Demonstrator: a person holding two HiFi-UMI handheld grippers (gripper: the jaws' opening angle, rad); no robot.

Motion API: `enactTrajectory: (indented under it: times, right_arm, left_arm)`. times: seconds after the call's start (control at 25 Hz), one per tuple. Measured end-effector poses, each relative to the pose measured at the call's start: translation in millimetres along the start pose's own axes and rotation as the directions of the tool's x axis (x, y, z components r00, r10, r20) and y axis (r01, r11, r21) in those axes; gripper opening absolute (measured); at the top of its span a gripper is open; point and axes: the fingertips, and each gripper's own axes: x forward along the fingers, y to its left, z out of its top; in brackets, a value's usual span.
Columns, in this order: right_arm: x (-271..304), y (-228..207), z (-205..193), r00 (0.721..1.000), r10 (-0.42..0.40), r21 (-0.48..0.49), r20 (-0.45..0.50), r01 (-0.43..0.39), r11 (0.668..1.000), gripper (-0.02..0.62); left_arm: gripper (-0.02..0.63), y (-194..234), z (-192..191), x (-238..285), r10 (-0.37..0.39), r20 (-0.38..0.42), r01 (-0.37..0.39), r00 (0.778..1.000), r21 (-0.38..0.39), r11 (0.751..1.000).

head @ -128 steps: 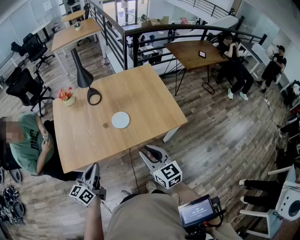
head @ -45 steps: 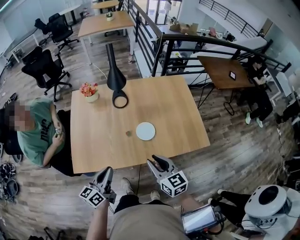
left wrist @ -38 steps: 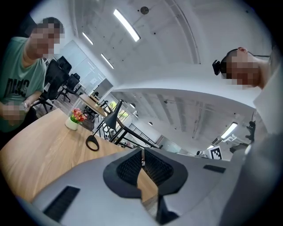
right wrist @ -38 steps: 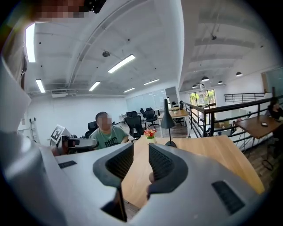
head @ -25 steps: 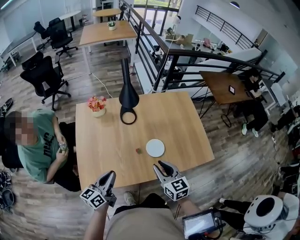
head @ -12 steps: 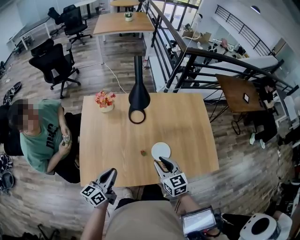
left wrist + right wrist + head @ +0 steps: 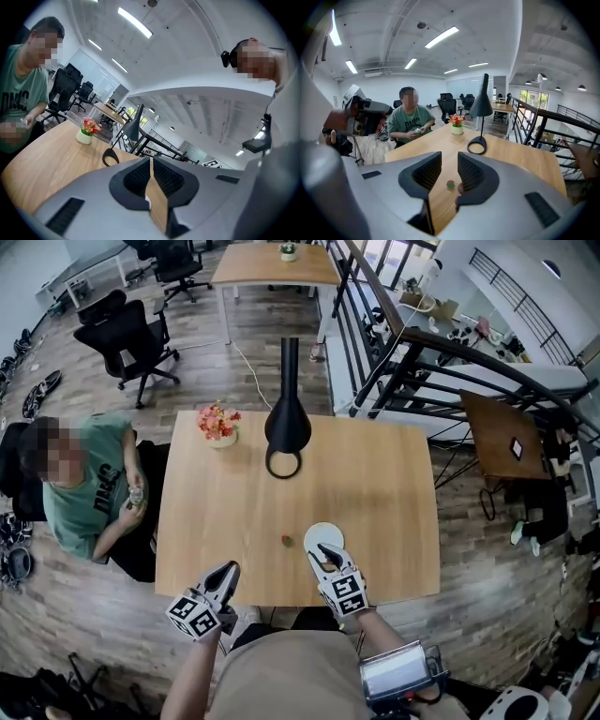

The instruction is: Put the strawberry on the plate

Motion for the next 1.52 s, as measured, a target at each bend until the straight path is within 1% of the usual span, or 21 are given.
enactTrajectory:
  times: [0.16, 0.28, 0.4, 0.56, 0.76, 0.96, 1.04, 1.16, 1.36, 1.52]
  right_arm:
    - [30.1, -4.6, -22.9, 0.997, 0.060, -0.044, -0.055, -0.062, 0.997, 0.110]
    - [55.5, -3.9, -50.5, 0.985, 0.112, -0.061, -0.128, -0.120, 0.991, 0.110]
    - [76.8, -5.0, -70.5, 0.969, 0.140, -0.093, -0.206, -0.162, 0.982, 0.110]
    - [104.0, -1.2, -93.1, 0.945, 0.181, -0.113, -0.272, -0.218, 0.969, 0.110]
    - [139.1, 8.7, -125.4, 0.898, 0.239, -0.115, -0.368, -0.299, 0.947, 0.110]
    - [169.3, 11.5, -154.9, 0.861, 0.241, -0.177, -0.449, -0.349, 0.920, 0.113]
    - [181.3, 13.0, -165.0, 0.845, 0.242, -0.199, -0.477, -0.372, 0.907, 0.155]
    - [195.6, 17.1, -176.7, 0.821, 0.249, -0.208, -0.514, -0.401, 0.892, 0.155]
    - [217.5, 16.7, -197.0, 0.799, 0.216, -0.255, -0.562, -0.416, 0.873, 0.155]
    - [226.8, 21.6, -202.5, 0.776, 0.229, -0.261, -0.587, -0.450, 0.854, 0.155]
  left_arm:
    - [0.006, -3.9, -1.8, 9.8, 0.038, 0.009, -0.038, 0.999, 0.025, 0.999]
    - [0.006, -3.1, -4.1, 13.5, 0.078, 0.003, -0.078, 0.997, 0.039, 0.996]
    - [0.006, -4.0, -5.3, 16.6, 0.111, 0.008, -0.111, 0.994, 0.040, 0.993]
    - [0.006, -4.3, -11.2, 17.6, 0.149, 0.011, -0.149, 0.989, 0.041, 0.988]
    - [0.006, 1.9, -22.7, 17.2, 0.196, -0.010, -0.195, 0.981, 0.020, 0.981]
    - [0.006, 1.9, -31.0, 15.4, 0.234, -0.019, -0.234, 0.972, -0.003, 0.972]
    - [0.006, 3.4, -32.1, 13.9, 0.251, -0.015, -0.251, 0.968, -0.013, 0.968]
    - [0.006, 6.7, -32.7, 9.9, 0.275, -0.007, -0.276, 0.961, -0.017, 0.961]
    - [0.006, 12.3, -33.4, -4.1, 0.328, 0.007, -0.327, 0.945, -0.027, 0.945]
    - [0.006, 17.9, -32.4, -16.0, 0.378, 0.024, -0.377, 0.926, -0.049, 0.925]
